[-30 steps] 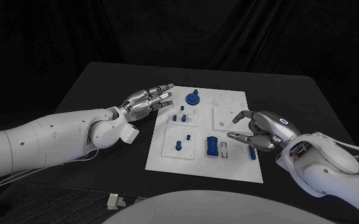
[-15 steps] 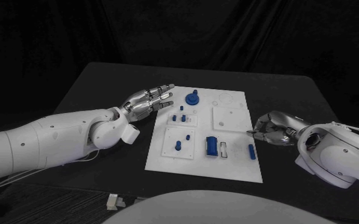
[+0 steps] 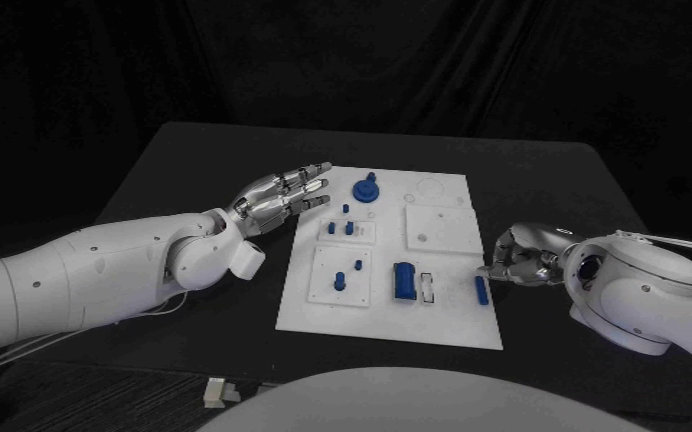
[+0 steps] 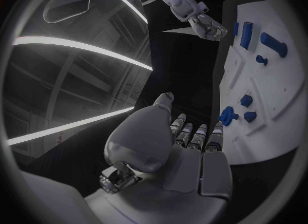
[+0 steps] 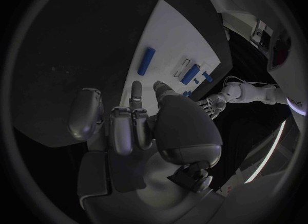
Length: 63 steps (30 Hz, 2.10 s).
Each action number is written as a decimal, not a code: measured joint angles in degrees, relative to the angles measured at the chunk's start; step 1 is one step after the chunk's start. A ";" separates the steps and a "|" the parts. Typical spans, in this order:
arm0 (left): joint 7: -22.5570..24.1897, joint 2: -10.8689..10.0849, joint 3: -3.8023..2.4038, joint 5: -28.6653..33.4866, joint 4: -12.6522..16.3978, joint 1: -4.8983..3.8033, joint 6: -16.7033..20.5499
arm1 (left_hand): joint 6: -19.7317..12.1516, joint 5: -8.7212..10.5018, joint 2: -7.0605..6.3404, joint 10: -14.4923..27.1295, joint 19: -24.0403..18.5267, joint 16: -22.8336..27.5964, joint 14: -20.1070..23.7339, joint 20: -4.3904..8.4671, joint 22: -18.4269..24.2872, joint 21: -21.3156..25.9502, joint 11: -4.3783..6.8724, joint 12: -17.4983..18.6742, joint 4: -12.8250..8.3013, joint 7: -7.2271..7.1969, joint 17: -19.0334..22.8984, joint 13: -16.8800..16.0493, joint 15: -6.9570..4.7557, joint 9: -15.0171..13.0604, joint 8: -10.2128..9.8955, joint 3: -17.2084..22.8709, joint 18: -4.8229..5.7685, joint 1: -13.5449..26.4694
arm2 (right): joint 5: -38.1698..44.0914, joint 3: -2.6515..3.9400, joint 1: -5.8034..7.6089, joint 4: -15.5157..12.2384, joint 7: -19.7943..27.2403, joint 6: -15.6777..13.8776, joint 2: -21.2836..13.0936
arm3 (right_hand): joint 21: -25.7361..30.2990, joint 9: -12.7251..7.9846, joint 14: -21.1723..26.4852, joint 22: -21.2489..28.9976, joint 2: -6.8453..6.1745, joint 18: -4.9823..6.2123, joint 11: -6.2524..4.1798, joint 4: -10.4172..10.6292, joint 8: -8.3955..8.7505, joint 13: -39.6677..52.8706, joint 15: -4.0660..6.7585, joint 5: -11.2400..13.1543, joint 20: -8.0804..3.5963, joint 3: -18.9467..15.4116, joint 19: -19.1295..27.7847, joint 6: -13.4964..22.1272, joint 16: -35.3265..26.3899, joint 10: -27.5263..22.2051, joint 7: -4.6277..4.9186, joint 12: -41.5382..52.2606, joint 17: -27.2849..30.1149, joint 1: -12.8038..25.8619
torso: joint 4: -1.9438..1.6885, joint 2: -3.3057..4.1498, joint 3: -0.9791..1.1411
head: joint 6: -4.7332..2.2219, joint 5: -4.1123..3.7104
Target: Assemble the parts on the task board
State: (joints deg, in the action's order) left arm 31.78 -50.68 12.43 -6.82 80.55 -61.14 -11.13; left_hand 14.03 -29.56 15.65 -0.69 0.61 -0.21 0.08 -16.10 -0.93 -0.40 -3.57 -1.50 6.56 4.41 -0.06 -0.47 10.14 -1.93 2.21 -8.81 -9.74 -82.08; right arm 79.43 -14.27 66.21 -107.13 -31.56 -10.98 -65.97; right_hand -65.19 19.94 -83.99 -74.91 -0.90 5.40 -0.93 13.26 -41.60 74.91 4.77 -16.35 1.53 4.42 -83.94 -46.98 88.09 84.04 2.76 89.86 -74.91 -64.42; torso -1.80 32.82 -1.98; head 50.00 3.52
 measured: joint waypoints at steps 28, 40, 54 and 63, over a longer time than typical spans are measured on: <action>0.06 -0.24 0.00 0.00 -0.05 0.00 -0.05 | 0.00 0.00 0.00 0.00 0.18 0.00 0.00 -0.18 -0.11 0.00 0.00 0.00 -0.16 0.00 -0.04 0.01 0.00 0.01 0.00 0.16 0.00 0.00 | 3.97 0.01 -3.84 1.29 -1.49 2.25 2.22 | -0.42 1.82 0.00 -0.02 -0.22 0.00 0.01 0.09 4.61 -0.01 0.00 0.66 0.00 -0.39 0.00 0.89 0.26 -0.01 0.90 0.00 0.00 -0.21 | 0.02 -0.02 -0.03 | 0.00 0.36; 0.01 -0.31 0.00 0.00 -0.02 0.00 -0.10 | 0.21 0.00 0.00 -0.34 0.17 0.00 0.00 -0.17 -0.10 0.00 -0.33 -0.27 -0.40 0.21 0.01 -0.10 0.00 0.02 0.00 0.40 0.00 0.00 | 4.50 0.34 -4.33 1.35 -0.31 1.07 3.18 | 0.03 1.94 0.00 -0.03 0.01 0.00 0.56 -1.65 10.62 0.04 -0.44 -6.08 0.43 0.71 0.01 0.15 0.25 -0.09 1.59 0.00 0.00 -3.15 | 0.01 -0.03 -0.01 | 0.00 0.34; -0.04 -0.27 0.00 0.00 -0.02 0.00 -0.14 | 0.21 0.00 0.23 -0.73 0.17 0.00 0.00 -0.17 -0.15 0.00 -0.72 -0.51 -0.56 0.21 0.00 -0.22 0.00 0.02 0.00 0.55 0.00 0.23 | 4.59 0.41 -4.41 1.41 1.81 -0.47 4.04 | 0.47 1.45 0.05 -0.02 -1.24 0.00 1.37 -7.30 17.43 0.03 -1.21 -26.98 0.94 9.70 0.10 -1.28 0.26 -0.11 2.69 -0.01 0.00 -7.13 | 0.02 -0.04 0.02 | 0.00 0.46; -0.07 -0.18 0.00 0.00 0.01 0.00 -0.16 | 0.21 0.00 0.23 -0.75 0.17 0.00 0.00 -0.17 -0.15 0.00 -1.16 -0.89 -0.72 0.21 -0.02 -0.28 0.00 0.02 0.00 0.71 0.00 0.23 | 4.79 0.51 -4.41 1.70 2.02 -0.64 5.24 | 0.47 -0.82 0.05 -0.02 -1.71 -0.01 1.90 -10.51 20.21 0.02 -1.61 -20.00 1.37 13.37 0.30 -2.11 0.25 0.01 3.13 -0.01 0.00 -7.52 | -0.02 -0.10 -0.03 | 0.00 0.55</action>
State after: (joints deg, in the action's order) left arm 31.72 -50.86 12.43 -6.82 80.56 -61.14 -11.30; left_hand 14.24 -29.56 15.87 -1.44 0.78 -0.21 0.08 -16.27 -1.08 -0.41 -4.74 -2.38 5.84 4.62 -0.08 -0.75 10.14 -1.91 2.21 -8.10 -9.75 -81.86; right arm 84.22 -13.76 61.81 -105.43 -29.54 -11.62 -60.73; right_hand -64.72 19.12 -83.94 -74.93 -2.61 5.39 0.96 2.75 -21.38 74.93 3.15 -36.35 2.89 17.79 -83.65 -49.09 88.34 84.05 5.89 89.86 -74.91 -71.94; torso -1.82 32.72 -2.01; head 50.00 4.08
